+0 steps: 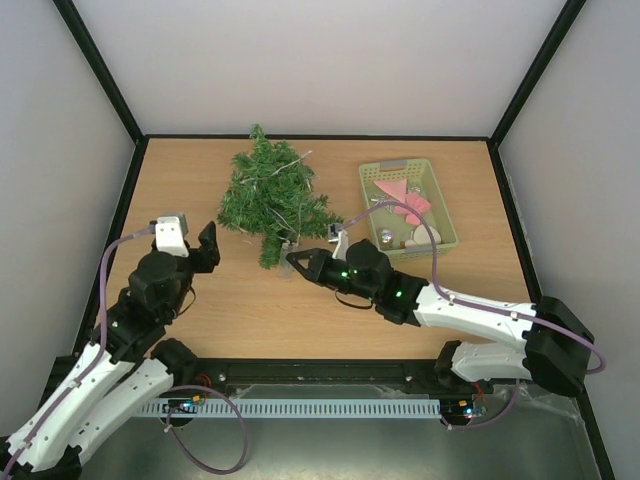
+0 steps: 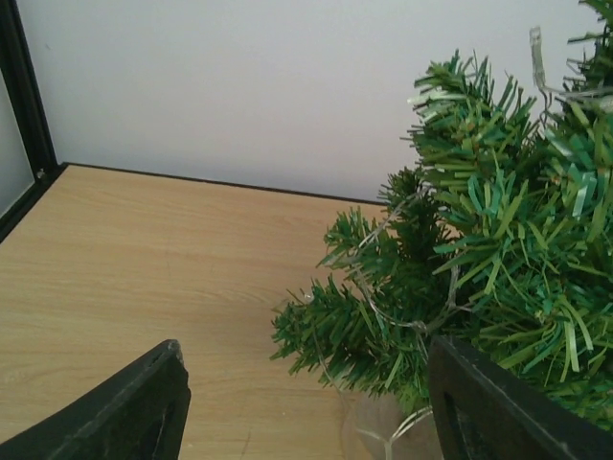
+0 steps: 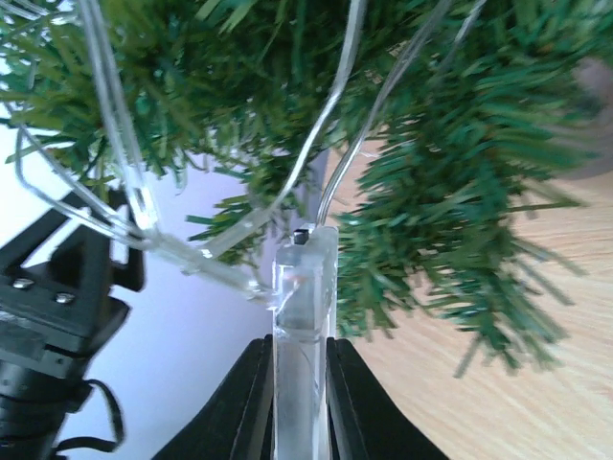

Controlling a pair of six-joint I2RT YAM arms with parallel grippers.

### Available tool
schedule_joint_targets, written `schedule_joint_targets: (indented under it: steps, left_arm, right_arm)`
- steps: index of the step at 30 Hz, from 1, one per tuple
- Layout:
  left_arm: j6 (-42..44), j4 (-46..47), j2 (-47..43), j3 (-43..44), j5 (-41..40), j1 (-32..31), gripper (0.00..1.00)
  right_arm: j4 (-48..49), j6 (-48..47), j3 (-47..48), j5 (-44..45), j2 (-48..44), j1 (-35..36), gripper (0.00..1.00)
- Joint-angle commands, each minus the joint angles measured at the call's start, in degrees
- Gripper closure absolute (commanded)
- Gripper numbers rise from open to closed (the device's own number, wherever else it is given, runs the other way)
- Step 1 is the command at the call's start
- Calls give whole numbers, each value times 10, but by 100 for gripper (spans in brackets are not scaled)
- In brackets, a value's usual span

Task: Decorate the small christmas tree
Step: Wrap the decoration item around the Christmas tree.

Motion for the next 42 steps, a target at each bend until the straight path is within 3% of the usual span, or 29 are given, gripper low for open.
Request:
schedule_joint_targets:
  steps: [1,5,9,18,32,42]
  left_arm:
    - [-75,-8,8,18,20,-2,34]
    - [-103,2,18,26,57,7,49]
    - [-126,9,48,38,142,56,52]
    - [-188,63,91,5,481,296,64]
    - [-157,44,97,2,489,306,62]
    - [-139,37,99,4,477,306,61]
  right_arm:
    - [110,69,18,37,35,28,87]
    - [126,86,20,62,59,38,89]
    - [182,129,0,91,67,42,89]
    - [195,157,24,117,122,49,87]
    - [155,153,19,133,121,50,76]
    - [117,122,0,144,75,50,75]
